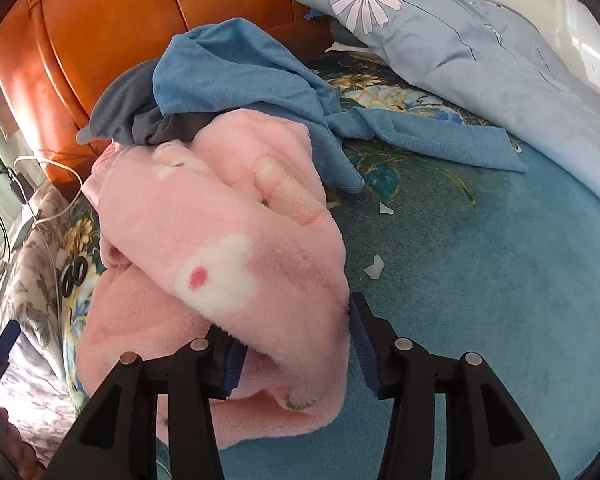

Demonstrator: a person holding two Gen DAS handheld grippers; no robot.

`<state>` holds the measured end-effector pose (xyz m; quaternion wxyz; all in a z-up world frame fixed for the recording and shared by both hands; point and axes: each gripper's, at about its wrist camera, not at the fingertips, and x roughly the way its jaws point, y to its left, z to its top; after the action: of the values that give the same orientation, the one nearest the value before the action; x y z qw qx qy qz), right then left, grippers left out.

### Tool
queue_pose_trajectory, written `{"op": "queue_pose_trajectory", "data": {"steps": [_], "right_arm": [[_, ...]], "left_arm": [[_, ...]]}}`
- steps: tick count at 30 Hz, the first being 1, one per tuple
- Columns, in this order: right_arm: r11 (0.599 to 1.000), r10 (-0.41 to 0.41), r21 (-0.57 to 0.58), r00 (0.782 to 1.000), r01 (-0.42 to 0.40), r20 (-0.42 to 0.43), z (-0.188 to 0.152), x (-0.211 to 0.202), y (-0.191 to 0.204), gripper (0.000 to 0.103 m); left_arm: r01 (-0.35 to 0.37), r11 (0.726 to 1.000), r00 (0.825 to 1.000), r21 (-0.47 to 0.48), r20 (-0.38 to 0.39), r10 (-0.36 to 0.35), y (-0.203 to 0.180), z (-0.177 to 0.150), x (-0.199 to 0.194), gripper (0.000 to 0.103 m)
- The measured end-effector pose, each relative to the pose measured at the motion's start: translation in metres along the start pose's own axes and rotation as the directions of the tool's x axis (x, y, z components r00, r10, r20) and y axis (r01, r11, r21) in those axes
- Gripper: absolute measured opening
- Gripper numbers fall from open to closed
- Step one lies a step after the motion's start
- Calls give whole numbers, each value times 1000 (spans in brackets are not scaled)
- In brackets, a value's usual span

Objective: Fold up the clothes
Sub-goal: 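Lift the pink fleece with the right tool and lay it flat across the bed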

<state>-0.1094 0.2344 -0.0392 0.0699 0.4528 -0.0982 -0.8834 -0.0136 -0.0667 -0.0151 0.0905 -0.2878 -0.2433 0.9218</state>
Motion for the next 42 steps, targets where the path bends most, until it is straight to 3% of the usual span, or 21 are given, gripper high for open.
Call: {"op": "queue_pose_trajectory", "data": {"steps": [1,4,9,14,18,23,26,30,33,37,42], "right_arm": [[999,8,31,1000,-8,7,2,3,0,49],[995,2,99,999,-7,49,14,2,2,11],[996,-61,80,969,42,241,70,-53,20,10],[990,-138,28,899,139,416,128,-135,48,9],[975,-177,-9,809,220,561,139,-207,68,9],[961,-228,26,730,277,644,144,-309,63,9],[931,-305,62,673,360,674,132,-370,56,9],[876,-430,137,623,462,654,99,-443,33,9],[817,-526,168,592,552,611,62,-482,11,10],[758,-621,183,607,626,496,2,-508,-33,10],[704,-704,179,641,688,306,-110,-506,-110,10]], "left_arm": [[-2,1000,1000,2,0,2,-1,0,0,103],[-8,1000,1000,5,0,8,-2,-1,0,103],[-15,1000,1000,2,-4,15,-2,-1,3,103],[-21,999,1000,30,-10,21,-7,-2,5,103],[-8,1000,1000,24,3,8,-6,0,-1,103],[31,999,999,36,6,-31,-15,3,-7,103],[92,993,996,73,8,-93,-31,5,-15,103],[158,976,987,153,16,-162,-68,-1,-37,103],[228,948,973,221,-31,-227,-100,-21,-57,103],[312,897,949,312,-145,-279,-140,-59,-77,103],[354,835,928,421,-265,-260,-177,-113,-96,103]]}}
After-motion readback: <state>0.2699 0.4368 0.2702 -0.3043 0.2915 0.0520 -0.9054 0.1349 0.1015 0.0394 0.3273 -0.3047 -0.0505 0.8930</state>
